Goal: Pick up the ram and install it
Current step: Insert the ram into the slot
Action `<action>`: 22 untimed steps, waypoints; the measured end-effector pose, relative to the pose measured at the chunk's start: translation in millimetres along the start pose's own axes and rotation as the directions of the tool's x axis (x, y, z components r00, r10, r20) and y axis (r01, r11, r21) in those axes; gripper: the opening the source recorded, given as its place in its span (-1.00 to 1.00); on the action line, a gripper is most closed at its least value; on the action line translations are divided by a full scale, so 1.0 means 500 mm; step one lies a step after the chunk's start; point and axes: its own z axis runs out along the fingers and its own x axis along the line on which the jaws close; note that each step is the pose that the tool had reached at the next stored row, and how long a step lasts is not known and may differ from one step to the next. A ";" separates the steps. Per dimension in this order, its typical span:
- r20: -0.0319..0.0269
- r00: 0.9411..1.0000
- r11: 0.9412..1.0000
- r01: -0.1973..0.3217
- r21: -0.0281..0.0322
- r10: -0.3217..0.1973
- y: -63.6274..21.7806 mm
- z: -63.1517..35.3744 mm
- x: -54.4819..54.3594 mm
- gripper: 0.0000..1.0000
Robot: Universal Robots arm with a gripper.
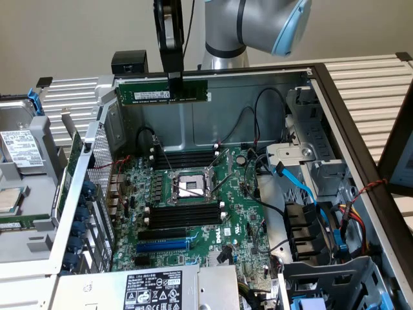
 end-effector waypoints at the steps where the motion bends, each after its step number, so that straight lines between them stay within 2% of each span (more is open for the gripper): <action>1: -0.002 1.000 1.000 -0.002 0.000 0.002 -0.002 0.000 0.000 -0.73; 3: -0.010 1.000 1.000 -0.009 0.000 0.009 -0.010 0.002 -0.001 -0.73; 4: -0.020 1.000 1.000 -0.012 0.000 0.012 -0.019 0.003 -0.002 -0.73; 6: -0.025 1.000 1.000 -0.015 0.000 0.015 -0.026 0.005 -0.002 -0.73; 10: -0.034 0.999 1.000 -0.027 0.001 0.027 -0.033 0.009 -0.002 -0.73; 15: -0.044 0.998 0.999 -0.042 0.001 0.042 -0.033 0.011 -0.001 -0.73; 22: -0.049 0.997 0.998 -0.066 0.004 0.067 -0.033 0.018 0.004 -0.73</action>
